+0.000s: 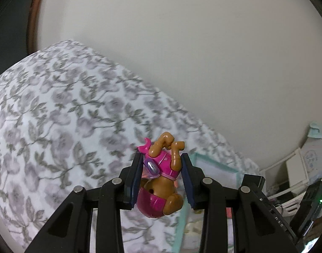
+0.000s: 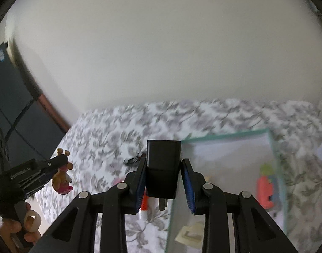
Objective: Organize rigid objects
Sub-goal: 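Lift the toy figure with the left tool while the right tool carries the charger plug over the tray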
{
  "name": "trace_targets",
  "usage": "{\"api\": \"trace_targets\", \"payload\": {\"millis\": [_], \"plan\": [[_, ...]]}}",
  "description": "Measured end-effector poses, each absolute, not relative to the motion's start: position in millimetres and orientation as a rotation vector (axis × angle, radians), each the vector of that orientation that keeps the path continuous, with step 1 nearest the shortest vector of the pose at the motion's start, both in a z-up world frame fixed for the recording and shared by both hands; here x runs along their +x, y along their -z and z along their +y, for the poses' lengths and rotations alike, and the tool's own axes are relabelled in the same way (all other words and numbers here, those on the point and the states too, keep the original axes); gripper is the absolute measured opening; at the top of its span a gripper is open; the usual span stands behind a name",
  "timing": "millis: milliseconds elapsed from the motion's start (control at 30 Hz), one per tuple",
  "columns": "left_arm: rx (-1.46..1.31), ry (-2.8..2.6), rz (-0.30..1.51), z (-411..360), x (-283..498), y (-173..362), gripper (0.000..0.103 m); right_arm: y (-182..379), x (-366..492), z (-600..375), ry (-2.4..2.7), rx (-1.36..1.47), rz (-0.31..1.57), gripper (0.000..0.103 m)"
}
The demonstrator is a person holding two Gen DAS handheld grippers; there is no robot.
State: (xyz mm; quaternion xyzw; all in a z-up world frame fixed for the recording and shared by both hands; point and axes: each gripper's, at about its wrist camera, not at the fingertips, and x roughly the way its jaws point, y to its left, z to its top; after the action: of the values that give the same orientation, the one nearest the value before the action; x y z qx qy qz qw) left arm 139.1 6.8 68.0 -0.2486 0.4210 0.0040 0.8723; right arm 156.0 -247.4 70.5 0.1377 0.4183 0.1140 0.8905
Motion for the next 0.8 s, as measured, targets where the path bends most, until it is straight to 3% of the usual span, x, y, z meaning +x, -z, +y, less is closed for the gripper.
{"api": "trace_targets", "payload": {"millis": [367, 800], "plan": [[-0.377, 0.179, 0.893, -101, 173, -61, 0.037, -83, 154, -327, -0.079, 0.383, 0.812, 0.034], [-0.271, 0.298, 0.99, -169, 222, 29, 0.037, -6, 206, -338, 0.043, 0.365, 0.924, 0.034]]}}
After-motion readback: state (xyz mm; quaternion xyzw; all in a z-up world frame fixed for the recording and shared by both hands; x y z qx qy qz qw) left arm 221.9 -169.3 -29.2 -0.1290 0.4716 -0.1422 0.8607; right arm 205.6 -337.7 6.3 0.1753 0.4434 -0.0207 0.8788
